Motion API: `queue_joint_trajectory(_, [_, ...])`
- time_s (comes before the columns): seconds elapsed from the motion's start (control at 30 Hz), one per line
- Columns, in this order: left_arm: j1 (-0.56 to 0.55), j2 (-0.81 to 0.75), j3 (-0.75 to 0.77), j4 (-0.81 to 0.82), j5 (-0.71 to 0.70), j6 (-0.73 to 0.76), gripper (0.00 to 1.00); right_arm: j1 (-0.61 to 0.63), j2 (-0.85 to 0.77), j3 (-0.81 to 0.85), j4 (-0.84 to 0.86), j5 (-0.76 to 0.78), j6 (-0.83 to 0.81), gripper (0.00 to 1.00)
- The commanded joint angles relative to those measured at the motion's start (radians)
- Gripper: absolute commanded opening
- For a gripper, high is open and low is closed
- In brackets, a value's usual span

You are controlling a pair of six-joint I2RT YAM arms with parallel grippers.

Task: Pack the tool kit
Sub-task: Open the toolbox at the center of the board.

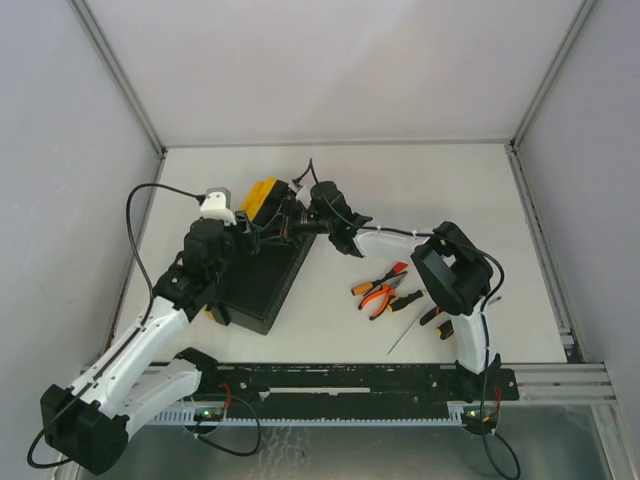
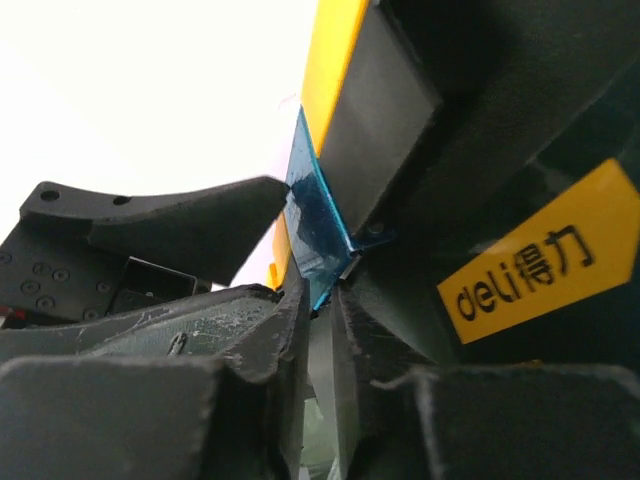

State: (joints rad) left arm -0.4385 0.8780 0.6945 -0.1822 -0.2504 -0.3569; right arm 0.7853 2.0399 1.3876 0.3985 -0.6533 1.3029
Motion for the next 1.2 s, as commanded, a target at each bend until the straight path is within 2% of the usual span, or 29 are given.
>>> queue_joint_trajectory(0.0, [0.001, -0.007, 0.075, -0.177, -0.016, 0.065, 0.67, 0.002, -0.173, -0.025, 0.082, 0.075, -0.116, 0.21])
queue_joint_trajectory(0.1, [0.000, 0.009, 0.124, -0.220, 0.003, 0.103, 0.76, -0.002, -0.230, -0.064, -0.001, 0.114, -0.194, 0.31])
queue_joint_trajectory(0.2, [-0.001, 0.052, 0.217, -0.340, -0.003, 0.174, 0.78, -0.010, -0.293, -0.095, -0.109, 0.163, -0.266, 0.37])
queue_joint_trajectory(0.3, [-0.010, 0.083, 0.293, -0.460, -0.073, 0.230, 0.79, -0.017, -0.386, -0.195, -0.165, 0.273, -0.332, 0.49])
queue_joint_trajectory(0.4, [-0.031, 0.048, 0.286, -0.439, -0.072, 0.287, 0.83, -0.014, -0.447, -0.203, -0.356, 0.434, -0.426, 0.58])
queue_joint_trajectory(0.43, [-0.036, 0.040, 0.278, -0.422, -0.054, 0.304, 0.87, -0.014, -0.459, -0.205, -0.409, 0.484, -0.442, 0.62])
queue_joint_trajectory(0.47, [-0.039, 0.037, 0.276, -0.414, -0.049, 0.322, 0.98, -0.014, -0.464, -0.210, -0.453, 0.522, -0.449, 0.69])
queue_joint_trajectory(0.57, [-0.081, 0.074, 0.303, -0.426, -0.046, 0.367, 1.00, -0.015, -0.467, -0.247, -0.479, 0.560, -0.450, 0.93])
queue_joint_trajectory(0.63, [-0.105, 0.115, 0.331, -0.441, -0.058, 0.384, 1.00, 0.000, -0.454, -0.248, -0.486, 0.574, -0.451, 1.00])
queue_joint_trajectory(0.77, [-0.161, 0.229, 0.392, -0.488, -0.176, 0.423, 1.00, 0.026, -0.428, -0.241, -0.508, 0.636, -0.433, 1.00])
queue_joint_trajectory(1.0, [-0.175, 0.349, 0.455, -0.542, -0.291, 0.475, 1.00, 0.042, -0.330, -0.168, -0.523, 0.641, -0.429, 1.00])
queue_joint_trajectory(1.07, [-0.181, 0.381, 0.460, -0.543, -0.316, 0.491, 0.96, 0.043, -0.314, -0.162, -0.522, 0.651, -0.419, 1.00])
queue_joint_trajectory(1.17, [-0.190, 0.429, 0.477, -0.555, -0.348, 0.502, 0.84, 0.043, -0.306, -0.162, -0.523, 0.673, -0.413, 1.00])
